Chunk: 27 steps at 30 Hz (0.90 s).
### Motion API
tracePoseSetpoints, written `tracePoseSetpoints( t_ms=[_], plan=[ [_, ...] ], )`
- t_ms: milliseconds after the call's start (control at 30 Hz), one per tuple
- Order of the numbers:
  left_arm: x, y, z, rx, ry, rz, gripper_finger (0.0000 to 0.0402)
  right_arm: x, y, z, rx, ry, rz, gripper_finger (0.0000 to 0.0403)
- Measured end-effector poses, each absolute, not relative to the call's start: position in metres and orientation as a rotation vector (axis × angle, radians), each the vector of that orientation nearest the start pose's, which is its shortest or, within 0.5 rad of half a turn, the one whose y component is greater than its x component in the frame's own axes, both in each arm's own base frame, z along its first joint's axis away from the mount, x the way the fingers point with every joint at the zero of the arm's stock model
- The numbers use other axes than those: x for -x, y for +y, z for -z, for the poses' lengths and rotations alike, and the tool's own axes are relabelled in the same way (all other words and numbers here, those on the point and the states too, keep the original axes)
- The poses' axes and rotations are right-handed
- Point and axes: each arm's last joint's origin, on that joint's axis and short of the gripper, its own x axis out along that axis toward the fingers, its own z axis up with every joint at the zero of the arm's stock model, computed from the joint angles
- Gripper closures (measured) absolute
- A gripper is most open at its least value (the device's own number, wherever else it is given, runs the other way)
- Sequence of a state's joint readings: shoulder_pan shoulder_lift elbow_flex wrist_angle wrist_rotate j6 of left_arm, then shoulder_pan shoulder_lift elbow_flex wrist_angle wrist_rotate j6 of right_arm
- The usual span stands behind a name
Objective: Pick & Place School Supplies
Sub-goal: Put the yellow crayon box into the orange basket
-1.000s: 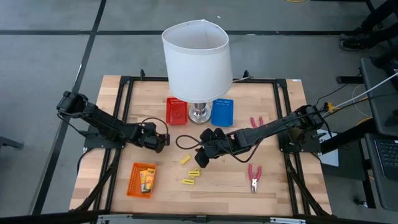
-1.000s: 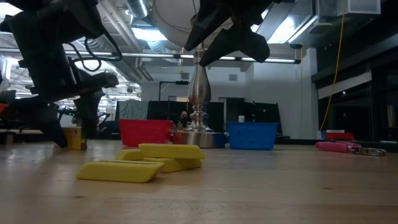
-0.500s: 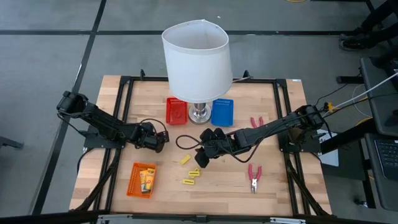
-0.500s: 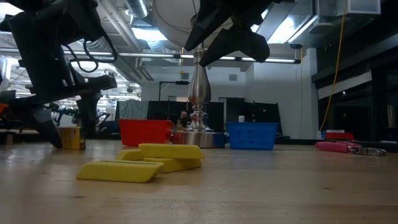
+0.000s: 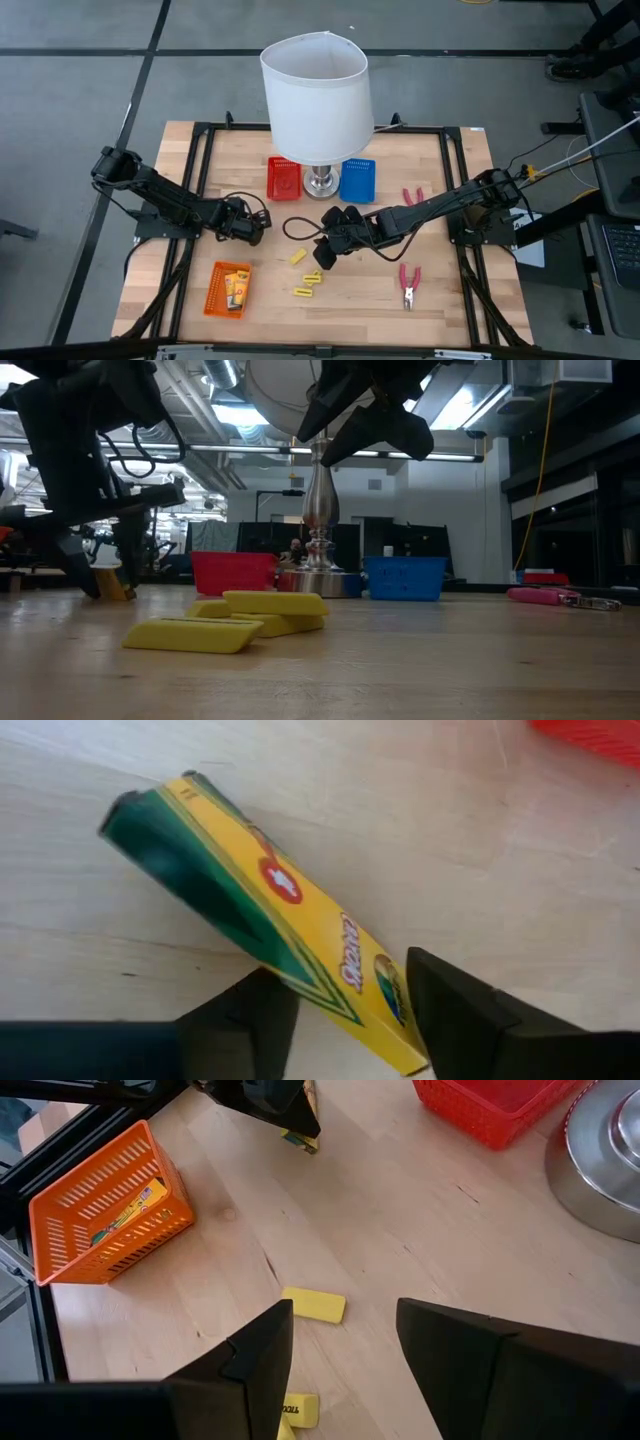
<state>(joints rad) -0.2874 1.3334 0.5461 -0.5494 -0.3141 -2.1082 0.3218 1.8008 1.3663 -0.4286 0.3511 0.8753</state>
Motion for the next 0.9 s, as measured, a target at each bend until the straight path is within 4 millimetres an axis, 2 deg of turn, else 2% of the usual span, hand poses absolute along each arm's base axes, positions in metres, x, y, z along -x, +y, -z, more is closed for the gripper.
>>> tracePoseSetpoints(
  t_ms=[333,567,667,900],
  plan=[
    [-0.193,-0.049,-0.138,1.318,0.785,-1.127,0.0371,-0.373,0.114,-0.240,-0.542,0.733,0.374,0.0220],
    [-0.204,-0.055,-0.148,1.256,0.881,-0.871,0.0370,-0.373,0.114,-0.240,-0.550,0.727,0.374,0.0220],
    [-0.207,-0.057,-0.161,1.215,0.896,-0.743,0.0361,-0.373,0.114,-0.240,-0.550,0.724,0.377,0.0220],
    [-0.202,-0.062,-0.200,1.211,0.893,-0.480,0.0375,-0.373,0.114,-0.240,-0.552,0.721,0.382,0.0220]
  ],
)
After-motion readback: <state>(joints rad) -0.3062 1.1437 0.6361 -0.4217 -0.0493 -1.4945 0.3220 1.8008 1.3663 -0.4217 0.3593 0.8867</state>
